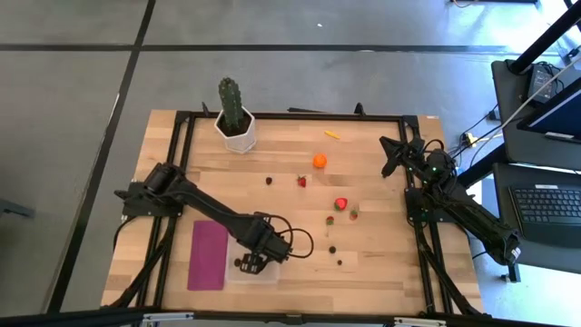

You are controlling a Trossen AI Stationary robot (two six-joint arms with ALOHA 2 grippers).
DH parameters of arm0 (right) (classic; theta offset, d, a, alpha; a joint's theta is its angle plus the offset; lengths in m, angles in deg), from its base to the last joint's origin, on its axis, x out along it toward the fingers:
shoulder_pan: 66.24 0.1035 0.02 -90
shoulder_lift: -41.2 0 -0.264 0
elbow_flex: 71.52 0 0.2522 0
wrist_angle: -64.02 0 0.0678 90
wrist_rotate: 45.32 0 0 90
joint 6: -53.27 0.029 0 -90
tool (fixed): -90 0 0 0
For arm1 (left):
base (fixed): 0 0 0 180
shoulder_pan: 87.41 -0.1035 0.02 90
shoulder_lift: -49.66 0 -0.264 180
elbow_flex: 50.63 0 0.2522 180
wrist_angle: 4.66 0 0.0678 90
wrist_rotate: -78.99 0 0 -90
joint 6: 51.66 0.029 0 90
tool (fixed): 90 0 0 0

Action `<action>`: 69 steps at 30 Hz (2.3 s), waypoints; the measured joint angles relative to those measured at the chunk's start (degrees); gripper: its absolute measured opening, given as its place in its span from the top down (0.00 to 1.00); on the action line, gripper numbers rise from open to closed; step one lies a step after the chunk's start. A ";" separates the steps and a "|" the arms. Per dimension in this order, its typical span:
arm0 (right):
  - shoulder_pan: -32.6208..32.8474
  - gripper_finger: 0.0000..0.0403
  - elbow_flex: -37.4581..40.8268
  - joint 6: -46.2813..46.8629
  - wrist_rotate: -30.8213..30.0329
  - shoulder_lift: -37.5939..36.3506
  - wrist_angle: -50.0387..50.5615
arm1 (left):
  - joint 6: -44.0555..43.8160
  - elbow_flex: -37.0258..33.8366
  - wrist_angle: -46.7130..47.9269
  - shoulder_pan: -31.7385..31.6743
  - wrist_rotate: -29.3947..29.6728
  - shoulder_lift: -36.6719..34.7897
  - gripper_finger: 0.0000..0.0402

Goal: Pick and placing Produce into tupperware
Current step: Put the blackberry into the transparent bin

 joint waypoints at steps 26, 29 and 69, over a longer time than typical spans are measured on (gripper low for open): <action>0.01 0.89 0.00 0.21 0.00 -0.02 0.00 | 17.11 0.04 -5.39 -30.27 2.44 -13.29 0.23; 0.01 0.89 0.00 0.24 0.00 -0.02 0.00 | 15.85 0.04 -7.50 -35.02 2.09 -11.51 0.23; -0.10 0.89 0.00 -1.07 -1.01 0.87 -0.05 | -22.01 -11.34 -14.37 -38.12 1.63 -1.00 0.23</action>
